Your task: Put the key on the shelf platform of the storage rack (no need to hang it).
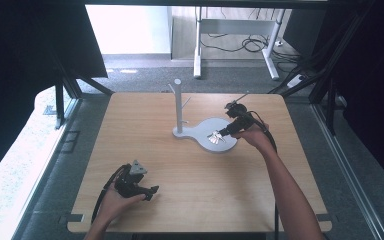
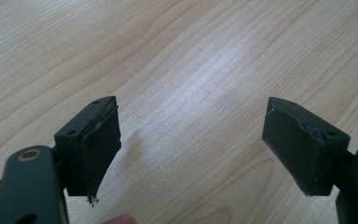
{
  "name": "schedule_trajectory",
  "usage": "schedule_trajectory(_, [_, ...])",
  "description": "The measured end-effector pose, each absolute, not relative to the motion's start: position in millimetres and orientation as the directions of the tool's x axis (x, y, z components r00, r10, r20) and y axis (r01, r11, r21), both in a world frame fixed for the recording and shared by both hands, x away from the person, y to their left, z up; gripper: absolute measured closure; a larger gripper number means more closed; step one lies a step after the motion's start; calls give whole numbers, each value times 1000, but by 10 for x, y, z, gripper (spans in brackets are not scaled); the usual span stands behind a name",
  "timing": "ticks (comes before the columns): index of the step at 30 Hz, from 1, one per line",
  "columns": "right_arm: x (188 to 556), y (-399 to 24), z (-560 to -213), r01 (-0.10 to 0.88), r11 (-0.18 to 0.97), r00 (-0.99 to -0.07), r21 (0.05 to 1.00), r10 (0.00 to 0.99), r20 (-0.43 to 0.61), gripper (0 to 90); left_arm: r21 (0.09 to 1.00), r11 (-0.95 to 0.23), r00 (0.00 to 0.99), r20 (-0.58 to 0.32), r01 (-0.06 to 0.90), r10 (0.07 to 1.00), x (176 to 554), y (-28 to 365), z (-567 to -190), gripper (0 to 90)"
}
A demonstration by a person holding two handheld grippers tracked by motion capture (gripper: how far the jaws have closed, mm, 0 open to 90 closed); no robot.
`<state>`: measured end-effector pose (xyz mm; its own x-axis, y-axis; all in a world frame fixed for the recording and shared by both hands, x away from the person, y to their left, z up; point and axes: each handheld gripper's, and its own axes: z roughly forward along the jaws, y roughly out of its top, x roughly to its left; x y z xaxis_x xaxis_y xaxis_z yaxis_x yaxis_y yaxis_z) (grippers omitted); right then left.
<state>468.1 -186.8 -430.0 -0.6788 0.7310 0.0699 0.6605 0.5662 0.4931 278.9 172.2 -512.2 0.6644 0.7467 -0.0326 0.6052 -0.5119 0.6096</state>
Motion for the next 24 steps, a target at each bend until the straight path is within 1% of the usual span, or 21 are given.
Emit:
schedule_trajectory(12, [4170, -2147, -4475, 621, 554, -707, 555, 701, 92, 484, 605, -515, 662, -26, 607, 749, 2736, 1701, -5134, 196])
schedule_trajectory(18, [3866, -2363, -4614, 621, 514, -694, 592, 711, 111, 478, 611, -518, 666, -20, 599, 745, 2731, 1683, -5116, 196])
schedule_trajectory(24, [3590, -2619, -4793, 631, 479, -668, 610, 735, 114, 475, 605, -521, 667, -22, 602, 745, 2734, 1673, -5131, 196])
